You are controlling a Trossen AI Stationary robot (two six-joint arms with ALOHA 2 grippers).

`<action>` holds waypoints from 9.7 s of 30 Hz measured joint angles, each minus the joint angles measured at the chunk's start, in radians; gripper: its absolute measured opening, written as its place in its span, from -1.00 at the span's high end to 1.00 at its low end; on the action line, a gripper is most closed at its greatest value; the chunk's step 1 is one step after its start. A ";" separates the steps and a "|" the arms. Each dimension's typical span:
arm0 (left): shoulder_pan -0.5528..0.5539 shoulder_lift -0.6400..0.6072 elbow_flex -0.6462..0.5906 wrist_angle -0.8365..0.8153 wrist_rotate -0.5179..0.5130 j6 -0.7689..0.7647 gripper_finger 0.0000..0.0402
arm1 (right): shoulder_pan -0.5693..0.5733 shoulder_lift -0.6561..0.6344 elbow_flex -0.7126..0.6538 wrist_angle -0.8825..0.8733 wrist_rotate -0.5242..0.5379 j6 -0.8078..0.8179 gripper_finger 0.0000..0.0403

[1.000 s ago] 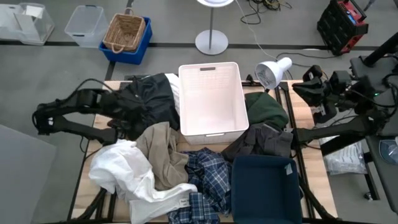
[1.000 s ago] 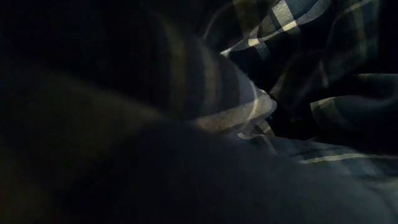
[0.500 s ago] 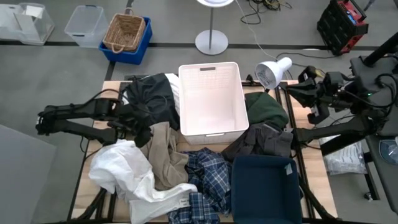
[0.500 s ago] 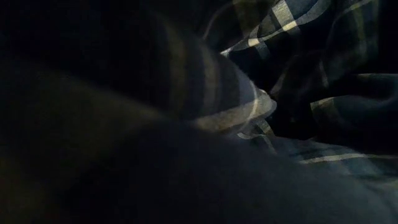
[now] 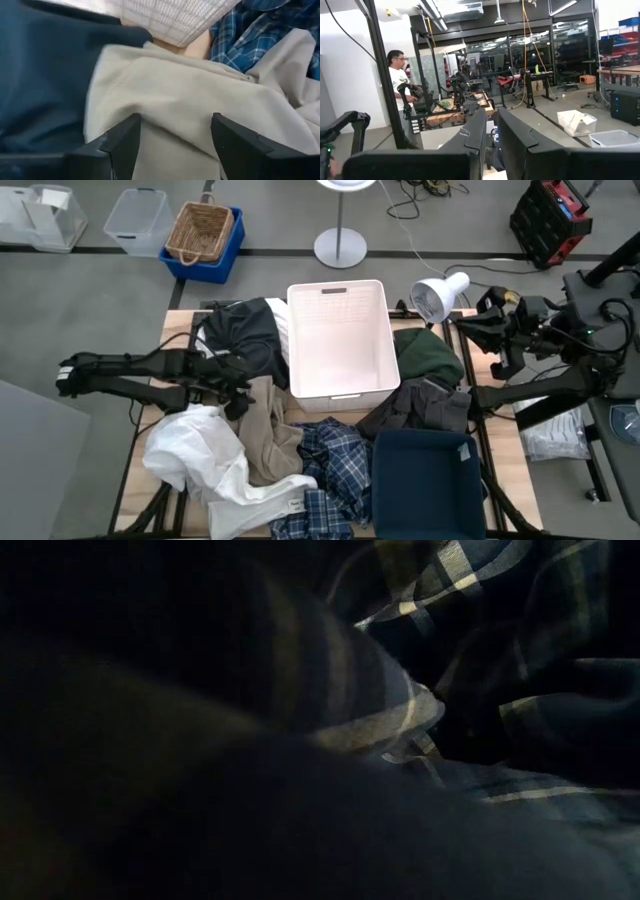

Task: Sort clothes
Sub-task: Put the brown shorts into the white laundry bin, then put the blue checkered polo into the white laundry bin

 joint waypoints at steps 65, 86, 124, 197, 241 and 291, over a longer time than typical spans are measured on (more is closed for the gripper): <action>-0.068 0.579 1.502 0.499 -0.617 0.566 1.00 | 0.000 -0.004 0.000 -0.252 0.100 0.106 0.81; -0.082 0.876 1.591 0.936 -1.226 0.392 1.00 | 0.000 -0.003 0.000 -0.252 0.100 0.106 0.81; 0.327 0.923 1.590 0.858 -0.190 0.043 1.00 | 0.000 -0.003 0.000 -0.252 0.100 0.106 0.81; -0.476 0.564 1.282 -0.733 -0.235 -0.343 -0.15 | 0.002 0.046 0.001 -0.057 0.032 0.308 0.81; -0.827 0.134 0.470 -0.476 -0.707 -0.534 -0.15 | 0.144 1.108 0.983 -0.627 -0.355 0.231 0.81; -0.831 0.138 0.464 -0.396 -0.786 -0.491 -0.15 | 0.343 1.627 0.950 -0.963 -0.071 0.098 0.17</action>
